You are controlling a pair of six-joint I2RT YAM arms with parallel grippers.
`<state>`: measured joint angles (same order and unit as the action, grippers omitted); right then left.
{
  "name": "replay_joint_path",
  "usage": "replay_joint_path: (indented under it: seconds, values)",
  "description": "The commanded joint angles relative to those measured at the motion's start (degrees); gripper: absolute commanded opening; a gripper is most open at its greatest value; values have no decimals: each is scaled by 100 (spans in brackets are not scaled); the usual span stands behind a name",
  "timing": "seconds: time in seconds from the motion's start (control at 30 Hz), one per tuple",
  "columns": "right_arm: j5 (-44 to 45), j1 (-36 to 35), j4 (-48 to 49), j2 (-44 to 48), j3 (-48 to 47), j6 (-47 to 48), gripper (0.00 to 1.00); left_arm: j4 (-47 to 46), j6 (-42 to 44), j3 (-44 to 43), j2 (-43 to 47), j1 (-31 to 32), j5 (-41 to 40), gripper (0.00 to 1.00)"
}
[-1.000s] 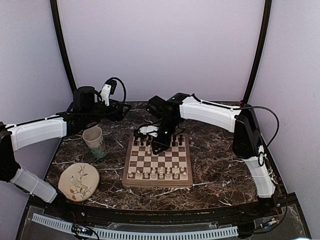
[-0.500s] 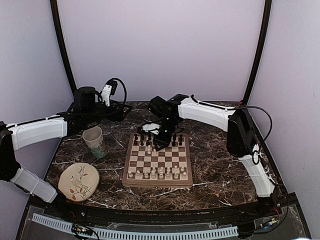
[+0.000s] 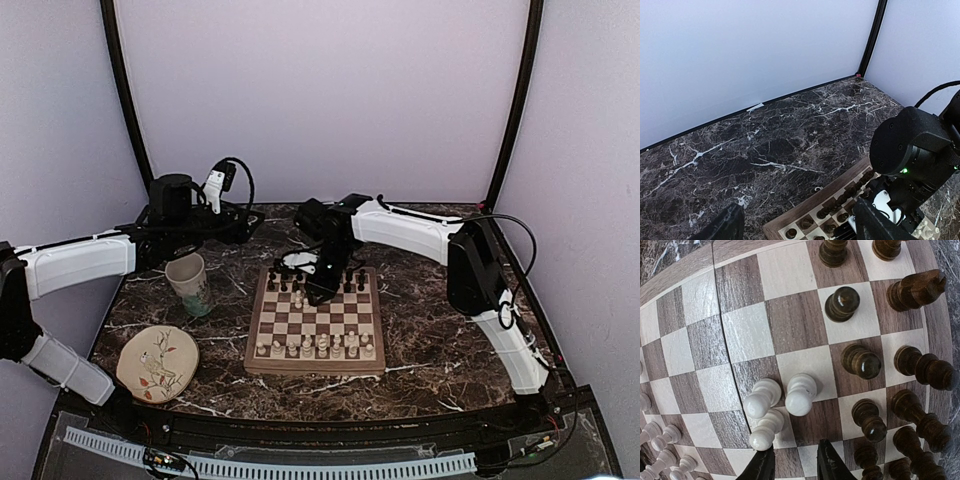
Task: Set up the chess pieces on the board
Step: Pick up the pawn from the chessboard.
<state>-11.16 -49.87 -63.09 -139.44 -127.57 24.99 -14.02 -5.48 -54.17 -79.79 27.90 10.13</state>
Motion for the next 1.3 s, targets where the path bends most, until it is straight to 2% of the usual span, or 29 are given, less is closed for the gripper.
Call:
replay_joint_path:
  seconds: [0.0, 0.23, 0.97, 1.27]
  values:
    - [-99, -6, -26, 319, 125, 92, 29, -30, -72, -93, 9, -18, 86, 78]
    - [-424, -14, -104, 284, -41, 149, 30, -27, -90, -94, -10, -21, 127, 78]
    - [-626, -102, -165, -241, -542, 128, 28, -32, -136, -110, -54, -19, 176, 78]
    - [-665, -120, -193, -226, -552, 117, 13, -29, -134, -111, -72, -14, 173, 78]
